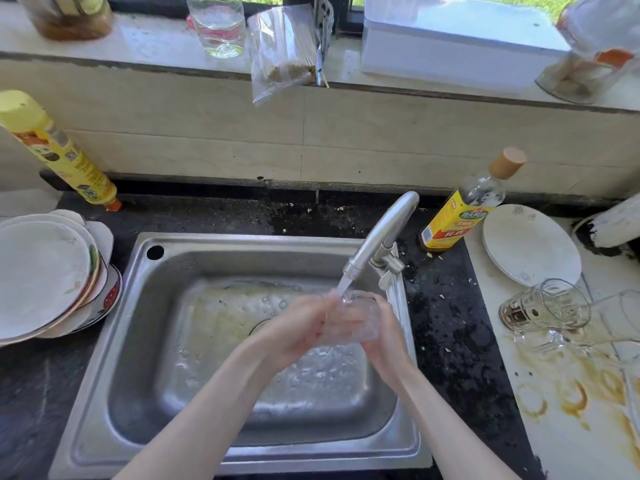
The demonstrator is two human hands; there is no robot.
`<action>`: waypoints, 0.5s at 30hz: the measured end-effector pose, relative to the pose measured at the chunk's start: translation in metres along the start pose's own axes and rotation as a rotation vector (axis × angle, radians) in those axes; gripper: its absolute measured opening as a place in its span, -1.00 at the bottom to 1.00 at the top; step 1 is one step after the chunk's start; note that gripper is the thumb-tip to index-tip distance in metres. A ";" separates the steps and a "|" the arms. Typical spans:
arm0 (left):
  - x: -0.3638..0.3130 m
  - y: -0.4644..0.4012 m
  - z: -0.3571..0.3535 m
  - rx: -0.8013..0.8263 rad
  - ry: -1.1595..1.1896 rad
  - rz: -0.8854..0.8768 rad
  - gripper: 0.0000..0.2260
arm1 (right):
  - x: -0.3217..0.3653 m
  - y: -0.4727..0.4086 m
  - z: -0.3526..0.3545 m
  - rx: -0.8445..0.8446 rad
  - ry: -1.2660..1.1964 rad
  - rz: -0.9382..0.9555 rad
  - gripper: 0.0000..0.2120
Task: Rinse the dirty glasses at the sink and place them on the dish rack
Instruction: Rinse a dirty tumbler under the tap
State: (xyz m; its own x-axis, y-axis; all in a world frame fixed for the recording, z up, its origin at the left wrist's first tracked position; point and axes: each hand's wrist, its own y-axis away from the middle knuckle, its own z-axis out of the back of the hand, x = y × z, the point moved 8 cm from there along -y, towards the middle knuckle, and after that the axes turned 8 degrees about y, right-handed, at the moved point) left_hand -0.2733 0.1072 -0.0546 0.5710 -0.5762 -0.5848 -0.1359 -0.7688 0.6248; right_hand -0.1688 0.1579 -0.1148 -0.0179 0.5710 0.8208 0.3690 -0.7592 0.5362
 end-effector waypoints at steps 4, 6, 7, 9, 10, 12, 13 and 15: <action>-0.005 -0.006 0.002 -0.085 0.133 0.051 -0.61 | 0.002 0.002 -0.005 0.067 -0.171 -0.018 -0.77; -0.008 -0.003 0.000 -0.131 -0.063 -0.029 -0.74 | -0.002 0.002 -0.005 0.082 -0.243 -0.081 -0.73; -0.008 -0.003 0.001 -0.145 -0.213 -0.071 -0.77 | -0.005 0.003 -0.006 0.086 -0.242 -0.124 -0.71; -0.008 -0.003 0.001 -0.096 -0.555 -0.160 -0.80 | -0.013 0.006 -0.009 0.098 -0.235 -0.247 -0.63; -0.010 -0.002 0.001 -0.066 -0.739 -0.208 -0.81 | -0.019 0.008 -0.010 0.090 -0.247 -0.326 -0.56; -0.014 -0.004 0.000 -0.033 -1.052 -0.272 -0.80 | -0.028 0.012 -0.010 0.072 -0.289 -0.446 -0.45; -0.016 -0.003 -0.004 -0.018 -1.156 -0.286 -0.79 | -0.031 0.012 -0.010 0.068 -0.320 -0.472 -0.44; -0.013 -0.004 -0.008 0.009 -1.221 -0.291 -0.76 | -0.030 0.011 -0.012 0.056 -0.404 -0.446 -0.46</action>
State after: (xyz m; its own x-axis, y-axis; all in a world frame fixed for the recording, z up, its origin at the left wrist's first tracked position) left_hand -0.2738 0.1199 -0.0457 -0.5396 -0.2620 -0.8001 -0.1388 -0.9096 0.3915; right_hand -0.1749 0.1288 -0.1307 0.1685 0.9123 0.3731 0.4556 -0.4078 0.7913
